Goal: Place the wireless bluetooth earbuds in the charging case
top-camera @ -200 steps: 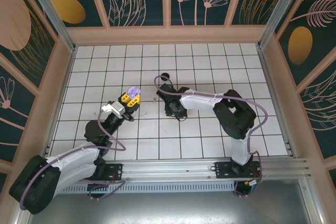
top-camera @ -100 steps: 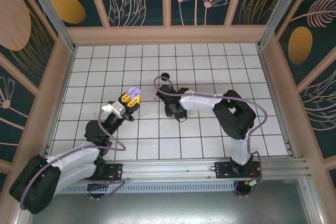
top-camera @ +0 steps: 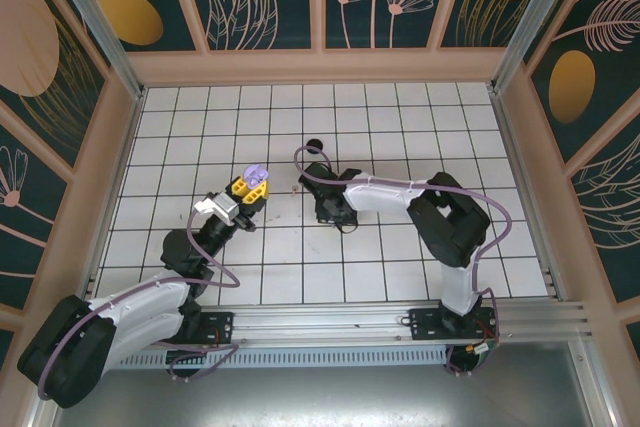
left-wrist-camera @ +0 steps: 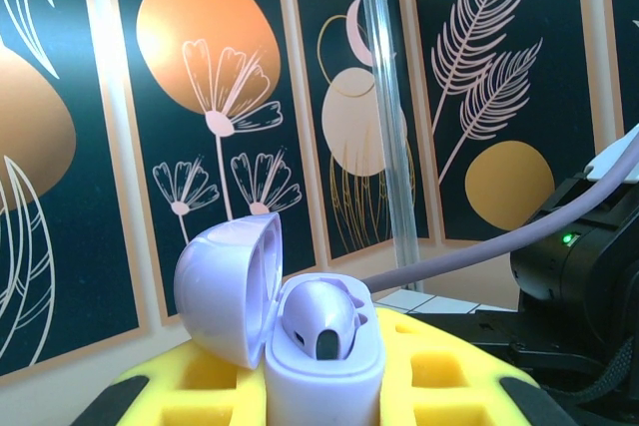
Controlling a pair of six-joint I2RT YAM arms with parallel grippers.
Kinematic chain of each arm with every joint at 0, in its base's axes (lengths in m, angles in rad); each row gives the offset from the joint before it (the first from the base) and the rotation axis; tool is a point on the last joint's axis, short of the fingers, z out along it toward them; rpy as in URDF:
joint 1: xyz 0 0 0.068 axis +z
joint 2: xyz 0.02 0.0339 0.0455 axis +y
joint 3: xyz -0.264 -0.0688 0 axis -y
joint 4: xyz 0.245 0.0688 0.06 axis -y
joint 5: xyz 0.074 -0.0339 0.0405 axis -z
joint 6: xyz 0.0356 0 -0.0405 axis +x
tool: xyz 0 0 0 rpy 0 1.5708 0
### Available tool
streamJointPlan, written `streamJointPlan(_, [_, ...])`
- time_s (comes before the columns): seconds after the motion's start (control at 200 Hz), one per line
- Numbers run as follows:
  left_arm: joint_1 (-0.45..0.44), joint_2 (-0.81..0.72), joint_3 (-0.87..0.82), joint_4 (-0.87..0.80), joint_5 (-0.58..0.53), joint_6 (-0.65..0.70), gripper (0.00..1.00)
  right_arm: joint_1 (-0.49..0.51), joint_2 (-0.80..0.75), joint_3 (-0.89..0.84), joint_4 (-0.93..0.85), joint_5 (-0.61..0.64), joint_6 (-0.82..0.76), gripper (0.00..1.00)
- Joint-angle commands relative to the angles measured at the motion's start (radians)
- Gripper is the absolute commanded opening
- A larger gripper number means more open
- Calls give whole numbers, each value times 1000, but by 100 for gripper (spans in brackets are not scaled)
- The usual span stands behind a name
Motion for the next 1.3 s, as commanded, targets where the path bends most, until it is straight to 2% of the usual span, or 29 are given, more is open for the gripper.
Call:
streamJointPlan(0.0, [-4, -1, 29, 15, 19, 6, 0, 5, -15, -41, 10, -13, 4, 19])
streamJointPlan(0.415, [-4, -20, 90, -72, 59, 40, 0, -24, -247, -47, 46, 63, -45, 16])
streamJointPlan(0.816, [-4, -9, 186, -232, 167, 149, 0, -30, -437, 251, 55, 124, -249, 16])
streamJointPlan(1.031, [-4, 43, 228, -229, 181, 120, 0, -10, -485, 351, 111, 104, -324, 16])
streamJointPlan(1.296, [-8, 142, 275, -154, 170, 47, 0, 79, -510, 353, 190, 105, -355, 16])
